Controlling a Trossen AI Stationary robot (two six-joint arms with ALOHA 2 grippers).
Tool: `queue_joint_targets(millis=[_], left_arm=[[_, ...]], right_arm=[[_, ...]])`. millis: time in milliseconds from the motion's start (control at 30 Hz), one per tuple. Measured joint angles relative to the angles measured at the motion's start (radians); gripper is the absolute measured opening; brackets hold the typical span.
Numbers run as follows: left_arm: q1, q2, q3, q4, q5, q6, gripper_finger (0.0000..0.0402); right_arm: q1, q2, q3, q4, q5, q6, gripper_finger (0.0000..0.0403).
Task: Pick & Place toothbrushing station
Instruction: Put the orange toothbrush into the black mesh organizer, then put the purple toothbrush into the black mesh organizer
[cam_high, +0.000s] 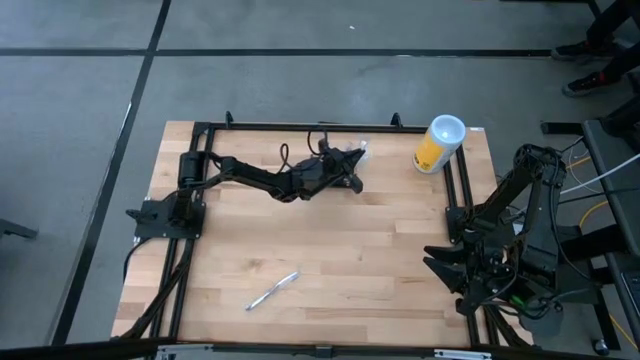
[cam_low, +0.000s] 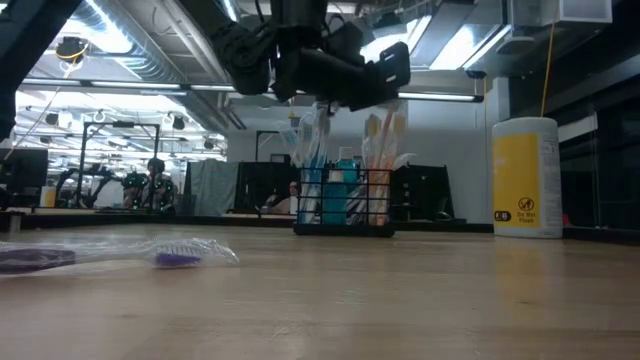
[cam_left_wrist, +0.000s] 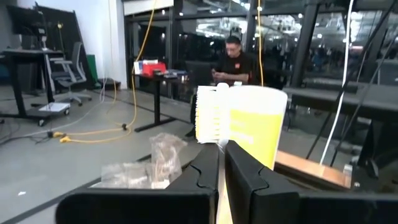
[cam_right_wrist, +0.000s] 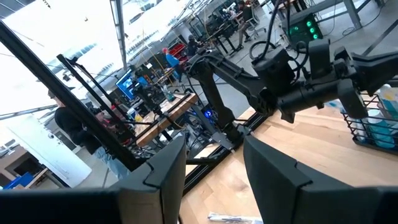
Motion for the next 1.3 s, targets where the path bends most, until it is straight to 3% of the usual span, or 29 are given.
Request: queue_joint_targets(millis=[233,500,633,833,1100,1200,1300], left_arm=[[0.0,-0.002,0.002,-0.08,0.0,-0.026,0.0018],[-0.001,0.004,-0.001,-0.148,-0.028,-0.096,0.0068],[-0.014,0.001,-0.001,-0.121,-0.022,-0.112,0.0102],[-0.048,-0.002,0.0,-0.051,-0.09,-0.062,0.0148],[-0.088,-0.075,0.005,0.161,-0.135,0.125,0.0168],[-0.119,-0.171,0.005,0.099,-0.11,0.203,0.0164],[-0.173,-0.3,0.005,-0.149,-0.117,0.256,0.016]], right_arm=[[0.0,0.0,0.0,0.005,0.0,-0.003,0.0164],[0.0,0.0,0.0,0.009,0.0,-0.003,0.0164],[0.0,0.0,0.0,0.009,0.0,-0.003,0.0164],[0.0,0.0,0.0,0.009,0.0,-0.006,0.0164],[0.0,0.0,0.0,0.009,0.0,-0.011,0.0164],[0.0,0.0,0.0,0.009,0.0,-0.015,0.0164],[0.0,0.0,0.0,0.009,0.0,-0.024,0.0164]])
